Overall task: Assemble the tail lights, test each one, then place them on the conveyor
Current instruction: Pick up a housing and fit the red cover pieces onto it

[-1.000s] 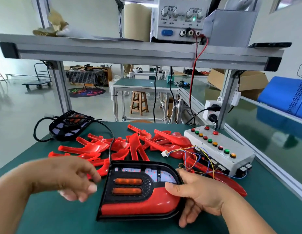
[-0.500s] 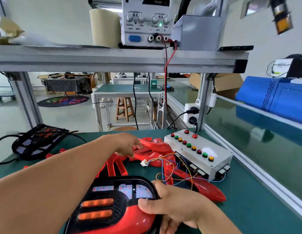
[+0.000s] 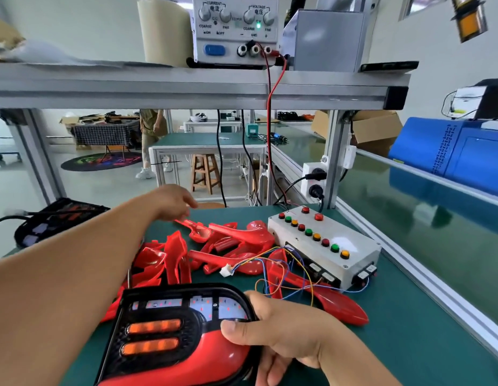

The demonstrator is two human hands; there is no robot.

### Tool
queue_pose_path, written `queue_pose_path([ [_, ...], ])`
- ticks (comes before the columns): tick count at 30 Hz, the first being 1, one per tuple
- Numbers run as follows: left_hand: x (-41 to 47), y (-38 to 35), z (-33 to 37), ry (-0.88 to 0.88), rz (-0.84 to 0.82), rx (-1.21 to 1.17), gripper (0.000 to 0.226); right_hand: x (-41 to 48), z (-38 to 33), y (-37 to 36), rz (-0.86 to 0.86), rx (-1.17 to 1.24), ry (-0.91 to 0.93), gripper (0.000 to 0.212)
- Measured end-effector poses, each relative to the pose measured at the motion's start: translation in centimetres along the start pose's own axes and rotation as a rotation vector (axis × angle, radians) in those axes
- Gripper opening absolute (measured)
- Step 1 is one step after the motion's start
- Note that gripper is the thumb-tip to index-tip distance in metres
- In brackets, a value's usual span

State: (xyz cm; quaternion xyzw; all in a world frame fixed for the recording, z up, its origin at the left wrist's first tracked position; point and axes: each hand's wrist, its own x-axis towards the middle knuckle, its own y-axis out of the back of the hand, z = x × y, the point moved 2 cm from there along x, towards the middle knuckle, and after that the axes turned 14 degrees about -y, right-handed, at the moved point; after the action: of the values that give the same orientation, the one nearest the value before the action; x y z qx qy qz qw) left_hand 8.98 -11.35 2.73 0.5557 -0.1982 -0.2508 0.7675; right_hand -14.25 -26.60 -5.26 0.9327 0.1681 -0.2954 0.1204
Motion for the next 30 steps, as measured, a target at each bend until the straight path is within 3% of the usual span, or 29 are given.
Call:
queue_pose_path([
  [2,-0.4,0.1,-1.5,0.095,0.016,0.037,0.032,0.0,0.0,0.0,0.006,-0.005,0.0,0.06],
  [4,-0.8,-0.8,-2.7,0.157,-0.029,0.064,0.027,-0.4,-0.5,-0.2,0.011,-0.001,0.029,0.047],
  [7,-1.0,-2.6,-3.7,0.21,-0.218,0.155,0.051,-1.2,-1.1,-0.6,-0.054,0.045,0.09,0.014],
  [8,-1.1,-3.0,-3.9,0.225,-0.254,0.155,0.061,-1.2,-1.1,-0.7,-0.055,0.041,0.085,0.015],
  [11,-1.1,-3.4,-3.8,0.225,-0.248,0.141,0.072,-0.5,-0.6,-0.5,-0.015,-0.002,0.013,0.045],
  [14,-1.3,-3.3,-3.1,0.201,-0.296,0.176,0.08,-0.2,-0.4,-0.4,-0.02,0.018,0.002,0.049],
  [16,-1.5,-3.3,-2.8,0.182,-0.279,0.163,0.071,-0.3,-0.4,-0.5,-0.005,0.02,0.014,0.05],
  [20,-0.8,-3.1,-1.7,0.008,-0.003,0.034,0.038,-0.8,-0.6,-0.7,0.032,0.051,0.051,0.04],
  [22,0.0,-3.3,-0.6,-0.103,0.05,-0.013,0.025,-1.0,-0.8,-0.7,0.039,0.056,0.055,0.038],
  [27,1.5,-5.3,3.7,-0.349,-0.29,0.117,0.045,-1.3,-1.0,-0.7,0.011,0.057,0.057,0.024],
  [30,2.1,-6.4,4.8,-0.376,-0.441,0.255,0.057,-1.4,-1.2,-0.7,-0.02,0.048,0.071,0.017],
])
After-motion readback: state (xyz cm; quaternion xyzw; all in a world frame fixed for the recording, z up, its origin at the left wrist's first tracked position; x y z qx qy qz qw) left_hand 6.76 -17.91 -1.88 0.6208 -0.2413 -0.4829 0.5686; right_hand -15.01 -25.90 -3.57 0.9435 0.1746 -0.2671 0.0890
